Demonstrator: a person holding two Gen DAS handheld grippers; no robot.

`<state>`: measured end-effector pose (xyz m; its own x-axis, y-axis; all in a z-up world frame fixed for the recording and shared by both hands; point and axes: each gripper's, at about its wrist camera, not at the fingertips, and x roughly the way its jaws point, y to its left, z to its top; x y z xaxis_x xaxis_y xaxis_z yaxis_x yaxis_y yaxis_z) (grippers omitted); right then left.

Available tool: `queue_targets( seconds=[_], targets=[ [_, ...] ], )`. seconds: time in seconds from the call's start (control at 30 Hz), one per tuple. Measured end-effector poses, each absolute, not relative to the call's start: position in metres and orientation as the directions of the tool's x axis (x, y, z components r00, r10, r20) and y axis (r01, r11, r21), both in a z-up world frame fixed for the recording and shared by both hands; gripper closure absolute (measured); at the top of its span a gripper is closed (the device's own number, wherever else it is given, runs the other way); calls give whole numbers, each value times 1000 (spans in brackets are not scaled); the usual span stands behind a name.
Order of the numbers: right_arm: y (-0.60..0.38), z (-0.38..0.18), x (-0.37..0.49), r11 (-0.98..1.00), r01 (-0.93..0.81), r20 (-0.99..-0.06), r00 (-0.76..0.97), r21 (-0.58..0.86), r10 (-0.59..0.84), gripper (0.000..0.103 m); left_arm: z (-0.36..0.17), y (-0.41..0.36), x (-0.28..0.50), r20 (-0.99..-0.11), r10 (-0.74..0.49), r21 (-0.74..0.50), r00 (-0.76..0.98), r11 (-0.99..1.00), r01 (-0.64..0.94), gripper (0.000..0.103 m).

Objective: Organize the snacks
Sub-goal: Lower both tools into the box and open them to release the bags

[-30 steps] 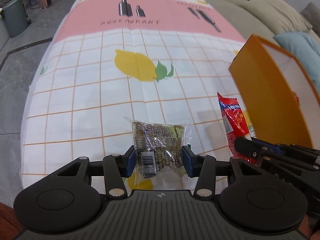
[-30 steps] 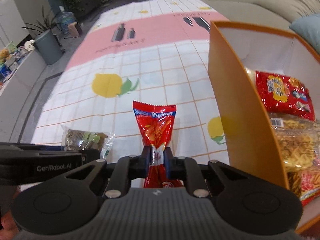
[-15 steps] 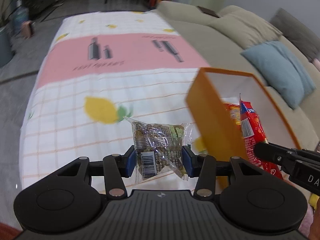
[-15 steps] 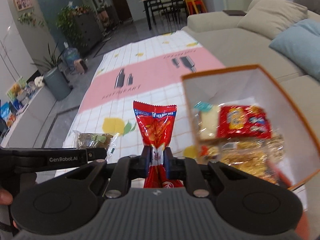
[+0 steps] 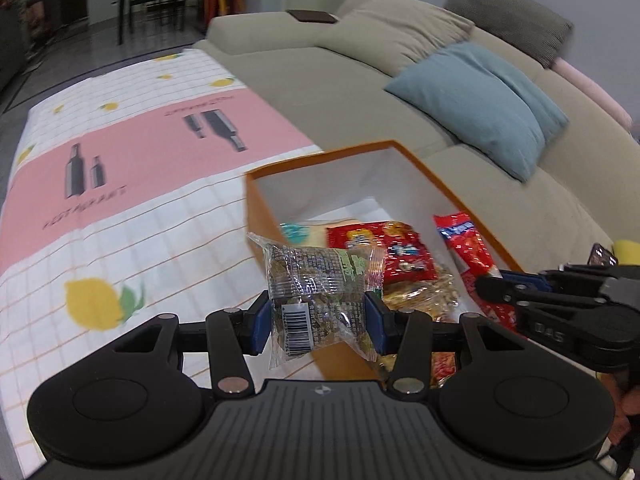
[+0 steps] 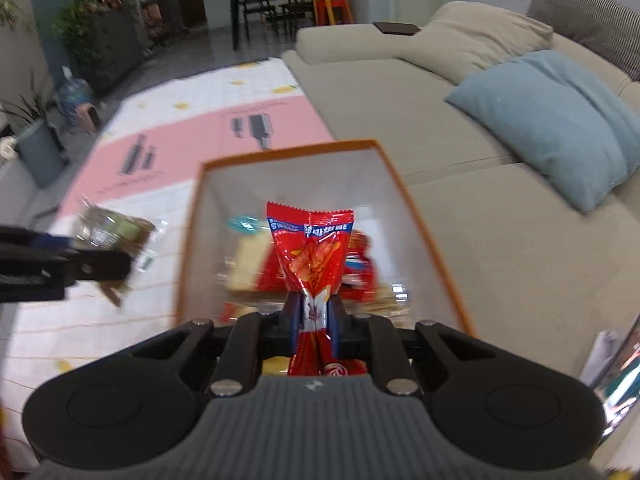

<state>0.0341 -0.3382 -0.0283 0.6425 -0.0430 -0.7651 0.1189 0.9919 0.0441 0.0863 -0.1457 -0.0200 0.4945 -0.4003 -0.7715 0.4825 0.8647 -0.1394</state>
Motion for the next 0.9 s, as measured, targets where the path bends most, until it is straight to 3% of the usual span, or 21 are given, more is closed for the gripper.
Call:
queue_targets(
  seconds=[0.67,0.9],
  targets=[
    [-355,-94,77,987,35,-852,501,-155,-152,91,-41,-212,119,-819,-387,-74,424,804,590,50],
    [-355,-107,77,980,1,-865,470,-200,-177,83,-52,-222,129,-832,-380,-58,405,785,617,50]
  ],
)
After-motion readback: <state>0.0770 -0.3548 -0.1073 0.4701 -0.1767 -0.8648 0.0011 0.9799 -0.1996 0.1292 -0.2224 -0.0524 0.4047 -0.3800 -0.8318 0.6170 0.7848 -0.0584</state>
